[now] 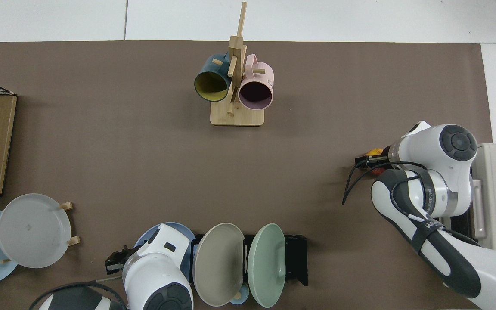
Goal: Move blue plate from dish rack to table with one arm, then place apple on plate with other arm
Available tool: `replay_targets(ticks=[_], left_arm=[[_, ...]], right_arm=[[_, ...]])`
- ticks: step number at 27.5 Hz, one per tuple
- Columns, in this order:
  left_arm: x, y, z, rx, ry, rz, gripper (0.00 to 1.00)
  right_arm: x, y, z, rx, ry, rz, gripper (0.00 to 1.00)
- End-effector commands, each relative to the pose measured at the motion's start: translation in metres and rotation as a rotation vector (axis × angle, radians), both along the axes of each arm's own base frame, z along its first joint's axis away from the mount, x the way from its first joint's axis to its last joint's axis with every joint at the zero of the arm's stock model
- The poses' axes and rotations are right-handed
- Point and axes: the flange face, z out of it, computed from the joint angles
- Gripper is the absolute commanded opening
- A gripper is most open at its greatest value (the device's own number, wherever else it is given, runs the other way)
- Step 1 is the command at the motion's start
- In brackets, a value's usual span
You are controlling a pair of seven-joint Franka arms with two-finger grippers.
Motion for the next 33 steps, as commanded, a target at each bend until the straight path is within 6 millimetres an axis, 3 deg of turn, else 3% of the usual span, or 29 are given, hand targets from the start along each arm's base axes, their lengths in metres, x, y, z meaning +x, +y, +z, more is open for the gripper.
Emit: replay_targets(ticks=[1,3,4,6,11,18,26,33], left_arm=[[0.000,0.007,-0.003,0.033,0.014,-0.026,0.39],[0.001,0.008,-0.003,0.045,0.011,-0.033,0.37],[0.001,0.009,-0.003,0.049,0.011,-0.036,0.34],[0.003,0.012,-0.002,0.054,0.023,-0.052,0.26],[0.004,0.014,-0.002,0.078,0.037,-0.085,0.00],[0.007,0.011,0.007,0.094,0.030,-0.091,0.00],[0.018,-0.003,0.061,0.171,0.021,-0.165,0.00],[0.028,-0.008,0.089,0.204,-0.011,-0.211,0.00]], right_arm=[[0.006,0.000,0.002,-0.006,-0.022,0.000,0.81],[0.005,0.000,0.002,-0.007,-0.016,0.005,0.27],[0.005,0.000,0.002,-0.007,-0.016,0.008,0.12],[0.005,-0.001,0.002,-0.006,-0.013,0.000,0.01],[0.009,0.004,0.007,-0.006,-0.022,0.009,0.00],[0.019,0.005,0.021,-0.007,-0.001,0.012,0.00],[0.029,0.006,0.031,-0.005,-0.004,0.013,0.00],[0.038,0.008,0.048,-0.005,-0.013,0.014,0.00]])
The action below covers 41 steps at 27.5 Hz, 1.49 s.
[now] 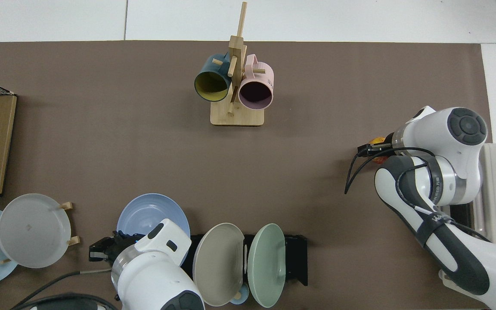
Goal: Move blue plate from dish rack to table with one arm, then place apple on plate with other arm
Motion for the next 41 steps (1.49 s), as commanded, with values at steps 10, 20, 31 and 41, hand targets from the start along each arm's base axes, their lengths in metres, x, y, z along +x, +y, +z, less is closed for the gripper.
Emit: replay_targets(ticks=[10,20,31,41], left_arm=[[0.105,0.048,0.051,-0.193,-0.114,0.119,0.00],[0.159,0.072,0.032,-0.660,-0.201,0.355,0.00],[0.155,-0.029,-0.056,-0.823,-0.125,0.390,0.00],[0.124,-0.060,-0.103,-0.782,-0.048,0.335,0.00]], right_arm=[[0.036,0.019,0.062,-0.011,-0.027,0.035,0.00],[0.035,0.026,0.129,-0.003,-0.046,0.050,0.00],[0.006,0.017,0.179,-0.014,-0.021,0.042,0.00],[-0.009,0.013,0.196,-0.015,-0.001,0.036,0.00]])
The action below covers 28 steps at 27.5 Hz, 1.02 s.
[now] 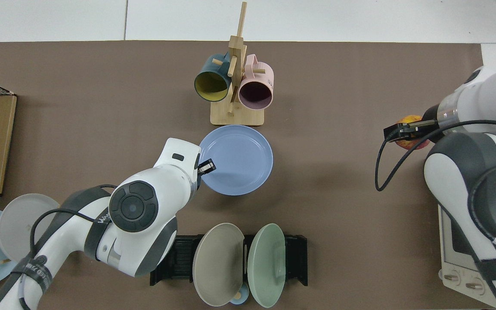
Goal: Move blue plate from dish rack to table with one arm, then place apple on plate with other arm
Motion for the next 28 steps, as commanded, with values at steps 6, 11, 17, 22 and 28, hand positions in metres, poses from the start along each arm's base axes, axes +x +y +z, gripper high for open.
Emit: replay_targets(ticks=[6,11,17,22,28], left_arm=[[-0.031,-0.011,-0.043,0.045,0.029,-0.065,0.00],[-0.033,-0.008,-0.049,0.051,0.036,-0.077,0.00],[-0.031,-0.006,-0.052,0.051,0.038,-0.092,0.40],[-0.024,-0.002,-0.054,0.055,0.042,-0.132,1.00],[-0.004,0.011,-0.045,0.062,0.049,-0.127,1.00]], right_arm=[[-0.014,-0.002,0.006,-0.011,0.007,0.002,0.00],[-0.014,-0.003,0.005,-0.011,0.010,0.005,0.00],[-0.015,-0.002,0.005,-0.004,0.012,0.001,0.00],[-0.017,-0.001,0.004,-0.004,0.015,-0.003,0.00],[-0.017,-0.001,0.004,-0.003,0.015,-0.002,0.00]])
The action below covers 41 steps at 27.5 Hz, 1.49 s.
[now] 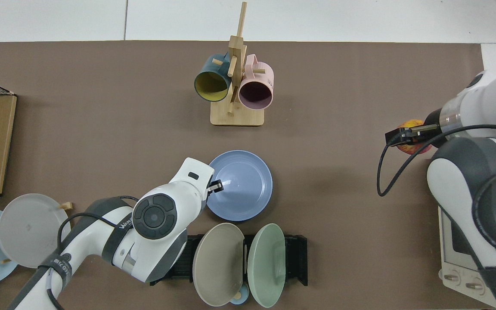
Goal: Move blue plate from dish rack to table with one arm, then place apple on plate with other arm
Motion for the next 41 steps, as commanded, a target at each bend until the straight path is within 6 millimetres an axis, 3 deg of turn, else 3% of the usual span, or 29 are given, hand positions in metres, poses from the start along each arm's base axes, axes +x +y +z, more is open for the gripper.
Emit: replay_targets(ticks=[1,8,12,19,24,28,32,36,41], left_arm=[[0.027,0.014,0.010,0.017,0.001,-0.010,1.00],[0.052,0.040,0.048,0.109,0.010,-0.010,1.00],[0.065,0.061,0.065,0.144,0.043,-0.027,1.00],[0.091,0.110,0.132,0.193,0.119,-0.098,1.00],[0.102,0.156,0.172,0.165,0.186,-0.135,1.00],[0.099,0.205,0.213,0.167,0.203,-0.144,1.00],[0.083,0.246,0.251,0.088,0.154,-0.179,1.00],[0.072,0.263,0.264,0.092,0.147,-0.231,1.00],[0.064,0.264,0.273,0.100,0.139,-0.254,1.00]], right_arm=[[-0.010,-0.001,0.005,-0.002,0.004,-0.004,0.00],[-0.015,0.011,0.001,0.000,0.005,-0.035,0.00],[-0.019,0.034,-0.002,0.000,0.015,-0.057,0.00],[-0.032,0.111,-0.006,0.003,0.017,-0.151,0.00],[-0.050,0.168,-0.014,0.008,0.015,-0.186,0.00],[-0.061,0.207,-0.022,0.019,0.010,-0.238,0.00],[-0.075,0.248,-0.032,0.029,0.002,-0.292,0.00],[-0.086,0.286,-0.052,0.039,0.003,-0.319,0.00],[-0.090,0.313,-0.079,0.044,0.004,-0.297,0.00]])
